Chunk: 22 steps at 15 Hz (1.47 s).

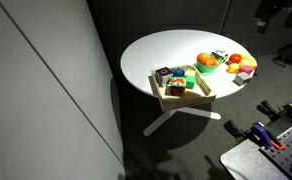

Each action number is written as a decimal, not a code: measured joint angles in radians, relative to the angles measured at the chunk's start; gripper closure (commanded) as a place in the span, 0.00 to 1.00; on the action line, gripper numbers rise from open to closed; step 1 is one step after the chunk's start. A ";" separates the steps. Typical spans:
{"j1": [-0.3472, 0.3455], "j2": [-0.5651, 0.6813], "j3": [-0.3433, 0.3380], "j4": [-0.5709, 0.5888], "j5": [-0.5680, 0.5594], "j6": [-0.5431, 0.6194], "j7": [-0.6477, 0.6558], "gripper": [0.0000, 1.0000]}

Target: Put the gray block on the tray

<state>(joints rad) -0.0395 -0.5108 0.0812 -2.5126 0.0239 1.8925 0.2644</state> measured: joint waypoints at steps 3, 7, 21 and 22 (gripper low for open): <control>-0.015 0.028 -0.028 -0.031 -0.004 0.072 -0.005 0.00; -0.043 0.064 -0.076 -0.060 -0.005 0.170 -0.017 0.00; -0.191 0.267 -0.177 -0.085 -0.156 0.394 -0.016 0.00; -0.192 0.274 -0.180 -0.085 -0.156 0.395 -0.016 0.00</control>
<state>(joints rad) -0.2312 -0.2366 -0.0990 -2.5980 -0.1320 2.2873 0.2479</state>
